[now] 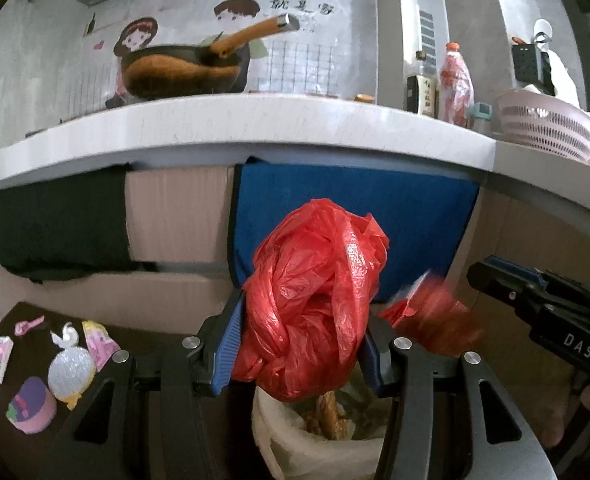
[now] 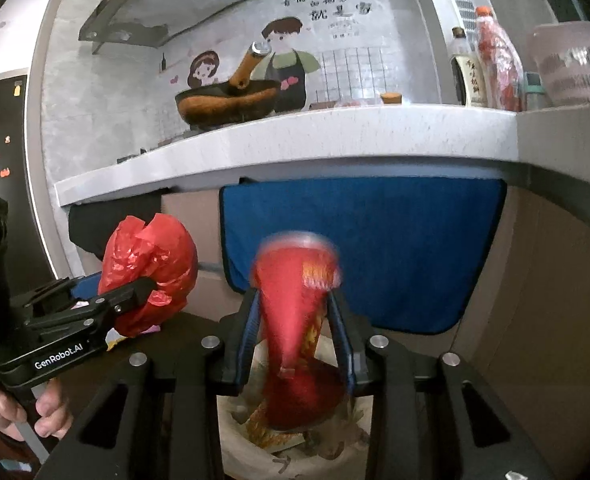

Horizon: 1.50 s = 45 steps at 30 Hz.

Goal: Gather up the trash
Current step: 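Lift and carry the red bag and red can over the bin with both tools, then open both tools to drop the red bag and red can into the bin, then move the left tool to the purple foam piece while the right tool approaches the snack bag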

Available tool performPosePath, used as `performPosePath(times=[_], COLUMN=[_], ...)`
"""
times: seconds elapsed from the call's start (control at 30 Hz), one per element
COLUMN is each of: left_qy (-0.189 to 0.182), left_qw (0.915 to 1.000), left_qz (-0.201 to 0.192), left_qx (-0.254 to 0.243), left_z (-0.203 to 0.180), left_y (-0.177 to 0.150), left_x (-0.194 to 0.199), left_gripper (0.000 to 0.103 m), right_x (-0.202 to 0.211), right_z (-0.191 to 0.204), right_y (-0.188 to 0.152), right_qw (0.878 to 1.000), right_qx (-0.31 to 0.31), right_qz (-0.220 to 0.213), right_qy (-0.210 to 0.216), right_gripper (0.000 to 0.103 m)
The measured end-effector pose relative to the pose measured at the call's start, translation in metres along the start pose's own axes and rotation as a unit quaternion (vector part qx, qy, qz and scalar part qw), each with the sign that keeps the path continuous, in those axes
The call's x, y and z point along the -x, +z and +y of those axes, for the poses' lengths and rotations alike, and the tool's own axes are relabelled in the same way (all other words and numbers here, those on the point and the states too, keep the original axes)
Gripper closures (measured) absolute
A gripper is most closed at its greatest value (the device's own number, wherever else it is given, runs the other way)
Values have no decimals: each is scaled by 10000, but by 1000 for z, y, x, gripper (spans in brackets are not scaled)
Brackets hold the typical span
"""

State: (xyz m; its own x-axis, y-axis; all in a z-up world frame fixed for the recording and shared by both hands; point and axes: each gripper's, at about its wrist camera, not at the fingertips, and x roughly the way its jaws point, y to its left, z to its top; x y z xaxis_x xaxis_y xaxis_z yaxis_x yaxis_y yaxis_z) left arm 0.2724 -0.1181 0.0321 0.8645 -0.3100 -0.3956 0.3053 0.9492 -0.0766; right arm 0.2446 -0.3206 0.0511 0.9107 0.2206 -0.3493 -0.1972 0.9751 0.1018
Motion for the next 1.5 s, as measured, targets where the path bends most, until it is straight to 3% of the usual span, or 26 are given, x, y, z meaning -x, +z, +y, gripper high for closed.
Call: performPosePath(times=[0.17, 0.3, 0.47, 0.6, 0.7, 0.83, 1.0, 1.1, 1.27, 1.37, 1.5], left_qy=[-140, -563, -1424, -1268, -1364, -1033, -406, -40, 418, 647, 747], left_qw=[9994, 9946, 9734, 9749, 9690, 9762, 9871, 9893, 9843, 9770, 9688], left_qz=[249, 742, 1652, 1686, 1823, 1535, 1196, 1129, 1330, 1448, 1612], left_qx=[194, 469, 696, 713, 960, 1132, 985, 922, 1079, 1426, 1727], left_z=[10, 18, 22, 27, 37, 63, 105, 140, 217, 269, 327], left_y=[-11, -26, -49, -55, -53, -45, -43, -49, -67, -81, -98], left_x=[-21, -51, -99, -108, -112, -95, -60, -38, -13, 1, 13], left_gripper=[52, 51, 39, 37, 34, 34, 34, 34, 34, 34, 34], right_x=[-18, -34, -46, -49, -51, -53, -58, -64, -84, -101, -120], right_z=[0, -9, -30, -37, -39, -36, -21, -4, 38, 69, 101], right_y=[-7, -16, -27, -32, -35, -39, -40, -40, -38, -38, -45], right_qw=[9999, 9994, 9971, 9959, 9952, 9944, 9950, 9954, 9953, 9939, 9906], right_qx=[76, -119, -524, -573, -610, -677, -675, -664, -516, -415, -358], right_qz=[151, 315, 474, 558, 625, 685, 686, 691, 763, 856, 1034], right_qy=[-11, -89, -292, -423, -452, -425, -281, -79, 288, 558, 817], right_gripper=[81, 81, 78, 78, 78, 76, 70, 69, 68, 68, 68])
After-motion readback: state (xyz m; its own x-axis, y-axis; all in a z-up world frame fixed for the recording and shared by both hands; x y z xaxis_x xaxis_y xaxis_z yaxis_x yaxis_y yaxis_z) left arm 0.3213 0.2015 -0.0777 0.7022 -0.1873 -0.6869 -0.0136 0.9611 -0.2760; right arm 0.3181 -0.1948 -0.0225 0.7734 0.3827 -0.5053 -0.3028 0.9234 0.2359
